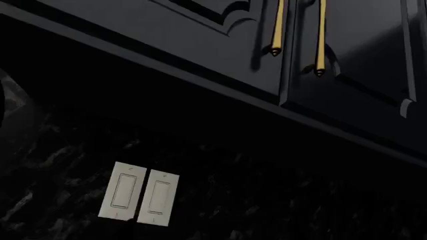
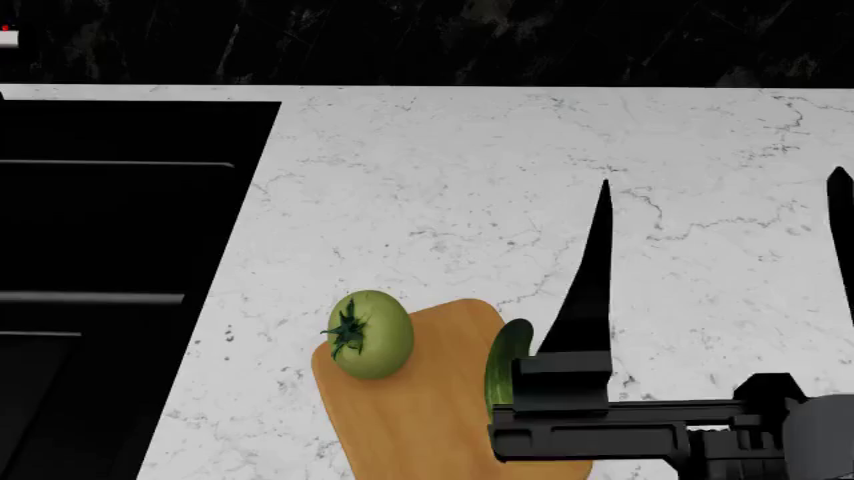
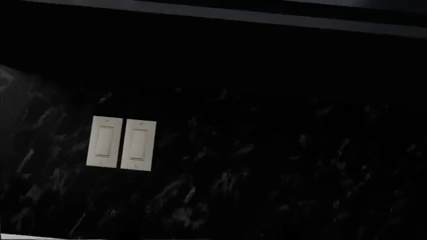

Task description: Pick the vegetables from the sink and place them on the cutting board.

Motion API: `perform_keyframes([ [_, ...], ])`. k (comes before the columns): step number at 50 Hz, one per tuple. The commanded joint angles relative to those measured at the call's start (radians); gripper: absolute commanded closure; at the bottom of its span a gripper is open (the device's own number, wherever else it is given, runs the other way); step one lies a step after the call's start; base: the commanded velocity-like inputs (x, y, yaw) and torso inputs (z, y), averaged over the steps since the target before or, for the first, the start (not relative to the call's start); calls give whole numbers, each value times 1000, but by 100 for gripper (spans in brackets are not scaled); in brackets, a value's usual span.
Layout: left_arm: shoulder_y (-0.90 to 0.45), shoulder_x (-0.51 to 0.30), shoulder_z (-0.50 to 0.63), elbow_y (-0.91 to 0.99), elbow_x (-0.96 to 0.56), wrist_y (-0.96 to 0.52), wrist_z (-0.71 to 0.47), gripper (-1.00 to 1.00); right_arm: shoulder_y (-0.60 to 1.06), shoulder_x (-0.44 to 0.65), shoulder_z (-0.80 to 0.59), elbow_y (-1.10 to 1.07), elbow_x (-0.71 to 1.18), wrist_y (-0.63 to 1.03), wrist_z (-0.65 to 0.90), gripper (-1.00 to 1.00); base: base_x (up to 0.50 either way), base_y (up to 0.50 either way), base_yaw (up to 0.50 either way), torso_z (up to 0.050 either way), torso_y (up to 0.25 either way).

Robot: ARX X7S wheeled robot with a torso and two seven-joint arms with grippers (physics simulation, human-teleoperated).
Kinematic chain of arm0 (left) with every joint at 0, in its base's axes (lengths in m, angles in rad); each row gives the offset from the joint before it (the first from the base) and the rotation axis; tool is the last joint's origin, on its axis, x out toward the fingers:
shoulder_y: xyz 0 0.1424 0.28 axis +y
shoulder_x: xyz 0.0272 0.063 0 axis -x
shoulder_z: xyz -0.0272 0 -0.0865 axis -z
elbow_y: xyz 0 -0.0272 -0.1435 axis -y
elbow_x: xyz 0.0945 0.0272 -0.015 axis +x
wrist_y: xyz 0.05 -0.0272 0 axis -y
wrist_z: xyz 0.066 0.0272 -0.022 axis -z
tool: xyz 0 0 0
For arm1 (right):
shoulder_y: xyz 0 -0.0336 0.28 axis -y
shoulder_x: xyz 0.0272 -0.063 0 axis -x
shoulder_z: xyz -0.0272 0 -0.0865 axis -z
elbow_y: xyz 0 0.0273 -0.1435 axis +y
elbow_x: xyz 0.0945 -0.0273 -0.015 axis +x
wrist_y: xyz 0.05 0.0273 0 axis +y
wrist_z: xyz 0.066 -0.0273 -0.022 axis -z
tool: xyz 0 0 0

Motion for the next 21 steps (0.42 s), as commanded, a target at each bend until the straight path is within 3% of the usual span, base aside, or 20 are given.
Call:
perform_keyframes([
  [1,-151,-361,468,13,134,538,-239,-100,-20,53,10,-73,-79,-56,88,-100,0,0,0,0,0],
  [8,-425,-483,842,13,242,725,-374,-100,38,76,-80,-76,-113,-118,104,-100,0,0,0,0,0],
  [12,-584,-529,1048,13,315,829,-445,-100,184,105,-264,-77,-176,-189,144,-100,0,0,0,0,0],
  [17,-772,-564,1276,12,380,913,-506,-100,586,117,-731,-77,-255,-296,216,-100,0,0,0,0,0],
  [21,-901,-585,1424,12,424,959,-550,-100,1147,48,-1331,-77,-342,-436,347,-100,0,0,0,0,0],
])
